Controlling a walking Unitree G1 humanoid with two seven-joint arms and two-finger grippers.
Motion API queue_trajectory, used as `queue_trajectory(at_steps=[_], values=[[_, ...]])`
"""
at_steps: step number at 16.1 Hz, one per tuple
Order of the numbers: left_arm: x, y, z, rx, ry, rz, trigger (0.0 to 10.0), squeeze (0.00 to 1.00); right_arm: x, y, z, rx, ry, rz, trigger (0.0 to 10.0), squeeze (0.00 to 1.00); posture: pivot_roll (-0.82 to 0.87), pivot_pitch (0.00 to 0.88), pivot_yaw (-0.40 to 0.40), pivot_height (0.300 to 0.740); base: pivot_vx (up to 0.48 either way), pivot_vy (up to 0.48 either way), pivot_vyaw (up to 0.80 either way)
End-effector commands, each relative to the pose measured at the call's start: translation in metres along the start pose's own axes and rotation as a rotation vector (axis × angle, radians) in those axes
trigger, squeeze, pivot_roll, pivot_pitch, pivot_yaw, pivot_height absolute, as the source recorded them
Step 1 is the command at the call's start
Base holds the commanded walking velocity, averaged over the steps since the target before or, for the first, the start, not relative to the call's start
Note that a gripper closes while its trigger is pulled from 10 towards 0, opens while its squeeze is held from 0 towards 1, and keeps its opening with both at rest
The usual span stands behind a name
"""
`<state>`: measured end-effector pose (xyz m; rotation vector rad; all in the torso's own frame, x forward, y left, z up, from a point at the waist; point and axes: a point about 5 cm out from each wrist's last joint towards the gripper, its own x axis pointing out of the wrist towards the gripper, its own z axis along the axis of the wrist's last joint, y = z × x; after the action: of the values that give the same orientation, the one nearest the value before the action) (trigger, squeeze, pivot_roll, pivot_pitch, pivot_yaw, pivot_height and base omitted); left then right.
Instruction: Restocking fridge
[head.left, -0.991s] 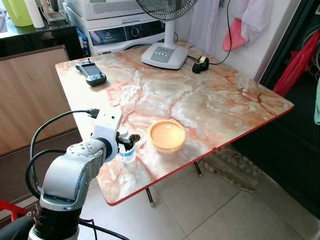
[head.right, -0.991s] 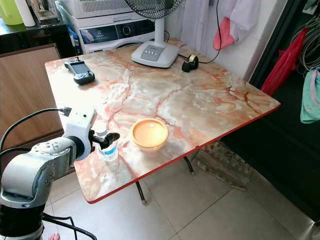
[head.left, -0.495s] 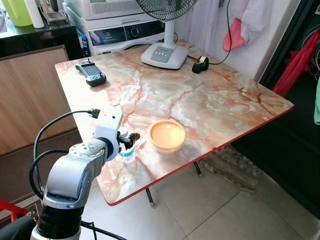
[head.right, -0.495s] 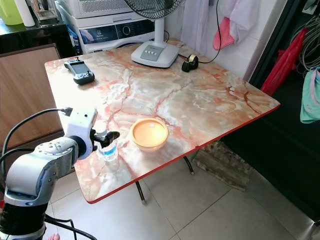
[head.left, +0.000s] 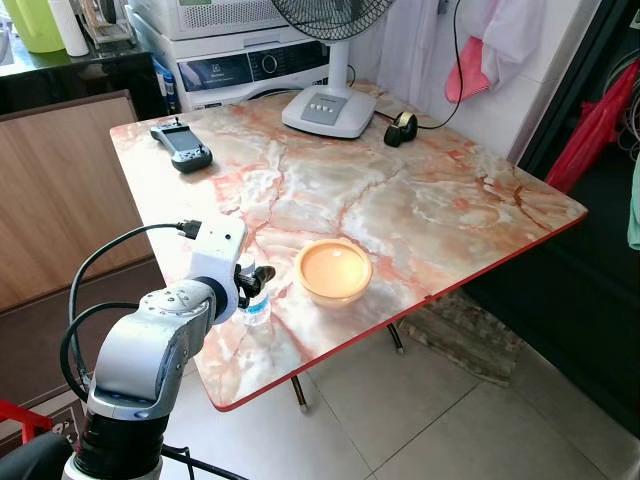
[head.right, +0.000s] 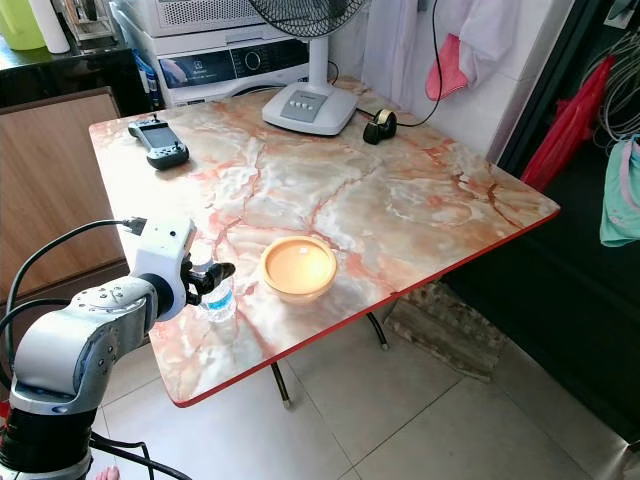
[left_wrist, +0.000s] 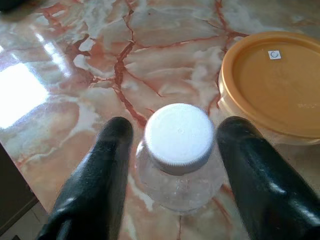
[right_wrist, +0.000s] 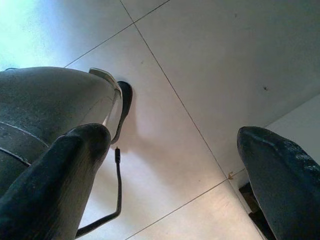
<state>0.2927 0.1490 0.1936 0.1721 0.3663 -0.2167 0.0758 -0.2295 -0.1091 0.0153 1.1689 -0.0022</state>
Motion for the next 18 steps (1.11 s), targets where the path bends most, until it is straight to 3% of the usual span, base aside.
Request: queue_trajectory(at_steps=[1, 8, 13, 15, 17, 18], values=[[0.001, -0.001, -0.003, 0.013, 0.01, 0.009, 0.0, 0.0, -0.002, -0.004, -0.004, -0.005, 0.017, -0.01, 10.0, 0.0, 0.21, 0.011, -0.085, 0.74, 0.0, 0.0, 0.0], [0.002, -0.001, -0.007, 0.013, 0.019, 0.008, 0.0, 0.0, -0.002, -0.004, -0.004, -0.001, 0.018, -0.008, 10.0, 0.0, 0.2, 0.013, -0.081, 0.74, 0.0, 0.0, 0.0], [0.0, 0.011, 0.0, 0.027, -0.023, 0.095, 0.0, 0.0, -0.002, -0.004, -0.006, -0.003, 0.023, -0.004, 10.0, 0.0, 0.21, 0.019, -0.083, 0.74, 0.0, 0.0, 0.0], [-0.004, 0.026, 0.003, 0.04, -0.033, 0.178, 0.0, 0.0, -0.002, -0.004, -0.006, -0.003, 0.023, -0.003, 10.0, 0.0, 0.21, 0.018, -0.083, 0.74, 0.0, 0.0, 0.0], [-0.012, 0.062, 0.0, 0.009, -0.047, 0.372, 0.0, 0.0, -0.002, -0.004, -0.006, -0.005, 0.024, -0.002, 10.0, 0.0, 0.21, 0.016, -0.084, 0.74, 0.0, 0.0, 0.0], [-0.019, 0.085, -0.008, 0.052, -0.031, 0.49, 0.0, 0.0, -0.002, -0.003, -0.006, -0.007, 0.023, -0.001, 10.0, 0.0, 0.21, 0.017, -0.084, 0.74, 0.0, 0.0, 0.0]])
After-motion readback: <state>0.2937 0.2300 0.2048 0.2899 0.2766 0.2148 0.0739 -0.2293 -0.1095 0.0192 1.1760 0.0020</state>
